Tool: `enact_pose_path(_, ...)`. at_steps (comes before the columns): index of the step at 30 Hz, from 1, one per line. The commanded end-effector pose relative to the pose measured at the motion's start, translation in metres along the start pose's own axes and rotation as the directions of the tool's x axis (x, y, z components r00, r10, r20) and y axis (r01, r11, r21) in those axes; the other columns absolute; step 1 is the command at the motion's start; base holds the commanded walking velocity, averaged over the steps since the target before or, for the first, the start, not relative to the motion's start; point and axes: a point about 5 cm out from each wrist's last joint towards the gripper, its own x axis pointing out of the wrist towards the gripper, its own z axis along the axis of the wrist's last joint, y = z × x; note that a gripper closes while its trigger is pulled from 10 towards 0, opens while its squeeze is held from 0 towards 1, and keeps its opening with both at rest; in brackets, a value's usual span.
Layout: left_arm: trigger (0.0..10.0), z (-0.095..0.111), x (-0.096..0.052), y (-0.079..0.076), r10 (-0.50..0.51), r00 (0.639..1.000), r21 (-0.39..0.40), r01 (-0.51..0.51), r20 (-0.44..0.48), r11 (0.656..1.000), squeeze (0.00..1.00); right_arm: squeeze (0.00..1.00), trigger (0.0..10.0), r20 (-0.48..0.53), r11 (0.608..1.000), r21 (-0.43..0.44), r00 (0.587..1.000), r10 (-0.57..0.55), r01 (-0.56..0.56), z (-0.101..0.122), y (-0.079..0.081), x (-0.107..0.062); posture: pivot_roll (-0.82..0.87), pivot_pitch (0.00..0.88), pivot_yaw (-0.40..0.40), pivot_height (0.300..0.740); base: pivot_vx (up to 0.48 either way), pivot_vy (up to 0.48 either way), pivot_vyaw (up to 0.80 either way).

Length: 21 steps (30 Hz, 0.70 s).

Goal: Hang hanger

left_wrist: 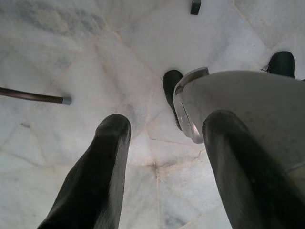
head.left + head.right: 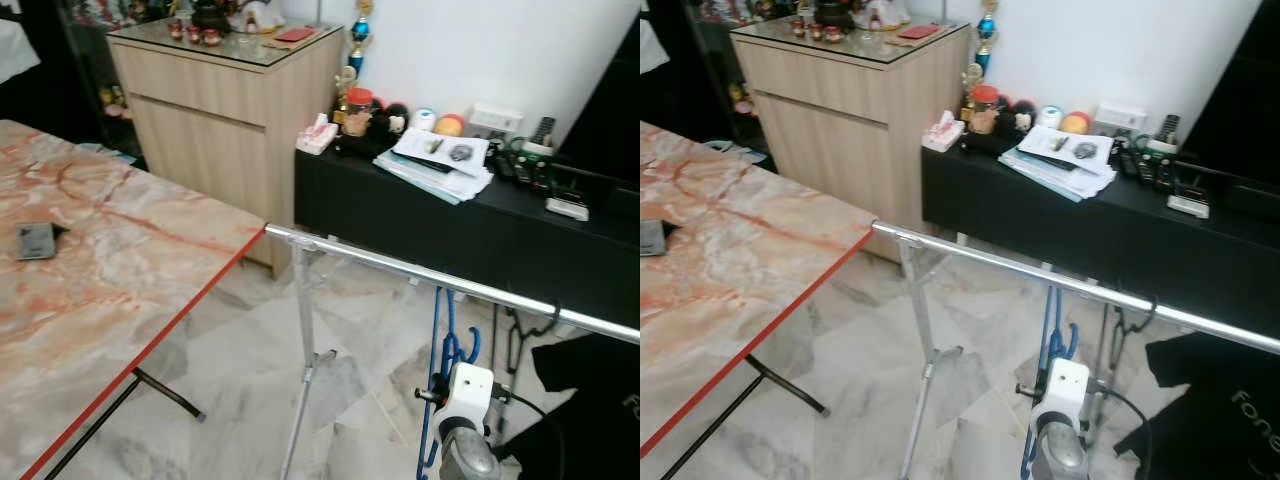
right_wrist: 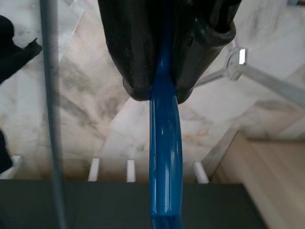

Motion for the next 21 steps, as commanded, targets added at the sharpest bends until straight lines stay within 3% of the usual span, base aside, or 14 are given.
enact_pose_path(1, 10.0, -0.002, 0.001, -0.008, -0.021, 1.000, 0.000, 0.021, -0.014, 1.000, 0.00, 0.00, 10.0, 0.057, 1.000, 0.018, 0.998, -0.015, 0.014, 0.014, 0.002, 0.005, -0.01, 0.067, -0.048, 0.740, 0.000, 0.000, 0.00)
enact_pose_path(11, 10.0, -0.002, 0.001, -0.009, -0.018, 1.000, -0.001, 0.018, -0.014, 1.000, 0.00, 0.00, 10.0, 0.143, 1.000, 0.022, 0.990, 0.016, -0.020, 0.046, 0.011, 0.015, -0.01, 0.070, -0.048, 0.740, 0.000, 0.000, 0.00)
enact_pose_path(21, 10.0, -0.001, 0.001, -0.009, -0.019, 1.000, -0.001, 0.019, -0.014, 1.000, 0.00, 0.00, 10.0, 0.117, 1.000, 0.013, 0.993, 0.013, -0.014, 0.060, 0.009, 0.023, 0.00, 0.072, -0.044, 0.740, 0.000, 0.000, 0.00)
